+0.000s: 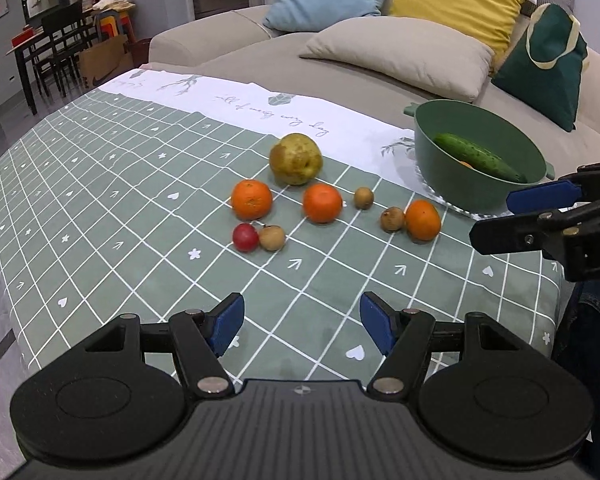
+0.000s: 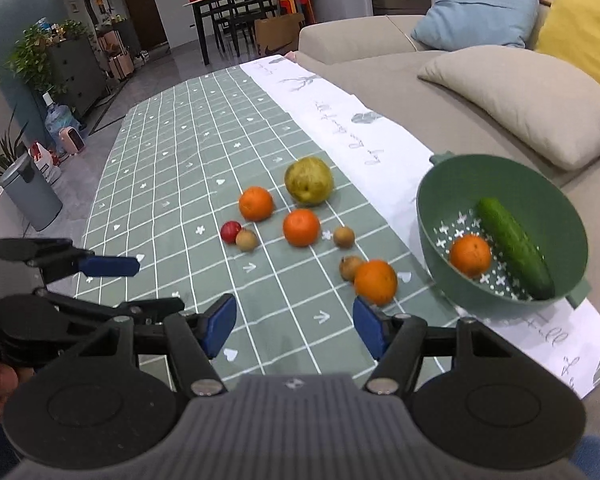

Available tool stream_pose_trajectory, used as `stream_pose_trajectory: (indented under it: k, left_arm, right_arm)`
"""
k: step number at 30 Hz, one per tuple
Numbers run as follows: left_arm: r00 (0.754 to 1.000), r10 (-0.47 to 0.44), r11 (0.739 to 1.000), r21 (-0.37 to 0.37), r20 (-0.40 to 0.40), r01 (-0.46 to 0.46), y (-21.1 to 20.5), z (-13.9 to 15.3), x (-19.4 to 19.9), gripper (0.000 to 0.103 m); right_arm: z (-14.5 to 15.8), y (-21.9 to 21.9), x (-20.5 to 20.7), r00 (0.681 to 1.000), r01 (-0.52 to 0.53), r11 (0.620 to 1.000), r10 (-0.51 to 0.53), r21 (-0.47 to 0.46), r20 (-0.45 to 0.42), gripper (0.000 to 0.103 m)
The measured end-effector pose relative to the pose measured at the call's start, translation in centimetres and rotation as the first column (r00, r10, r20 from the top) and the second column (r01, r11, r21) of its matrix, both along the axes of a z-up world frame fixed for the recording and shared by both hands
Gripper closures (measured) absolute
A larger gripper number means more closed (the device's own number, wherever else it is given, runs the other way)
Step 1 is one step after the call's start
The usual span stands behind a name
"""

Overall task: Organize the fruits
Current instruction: 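Withdraw both grippers from the colander toward the remaining fruit, then grasp the yellow-green pear with the right gripper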

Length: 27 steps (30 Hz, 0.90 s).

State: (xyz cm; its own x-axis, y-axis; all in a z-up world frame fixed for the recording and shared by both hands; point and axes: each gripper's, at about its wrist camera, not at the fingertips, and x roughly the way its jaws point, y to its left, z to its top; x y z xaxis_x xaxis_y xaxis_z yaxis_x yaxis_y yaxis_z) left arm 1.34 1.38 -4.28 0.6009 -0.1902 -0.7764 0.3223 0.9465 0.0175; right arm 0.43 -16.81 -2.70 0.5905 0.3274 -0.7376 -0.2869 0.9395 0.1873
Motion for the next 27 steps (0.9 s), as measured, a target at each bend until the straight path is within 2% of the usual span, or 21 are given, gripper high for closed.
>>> stream_pose_trajectory:
  k: [5,13,21,27]
  left_arm:
    - [1.0,0.006,1.0,0.001,0.001,-0.006,0.9,-0.4,0.7,0.025]
    - [0.999,-0.039,0.996,0.078,0.026,0.037,2.3,-1.4,3.9,0.025]
    - [0.996,-0.087,0.995,0.061,0.03,0.085,3.1,-2.9,7.6,0.023]
    - [0.994,-0.102,0.995,0.021,0.033,0.102,1.6,-3.2,8.6,0.022]
  right_arm:
    - [-0.5,0.7,0.7,1.0,-0.016,1.0,0.015,-0.019,-0.009,0.041]
    - [-1.1,2.1,4.0,0.999,-0.033,0.998,0.033,-0.048,0.007,0.041]
    - [-2.1,3.2,10.2,0.999,-0.027,0.998,0.029,-0.056,0.04,0.041]
    - [-3.6,4.5,16.4,0.999,-0.034,0.997,0.037,-0.066,0.031,0.041]
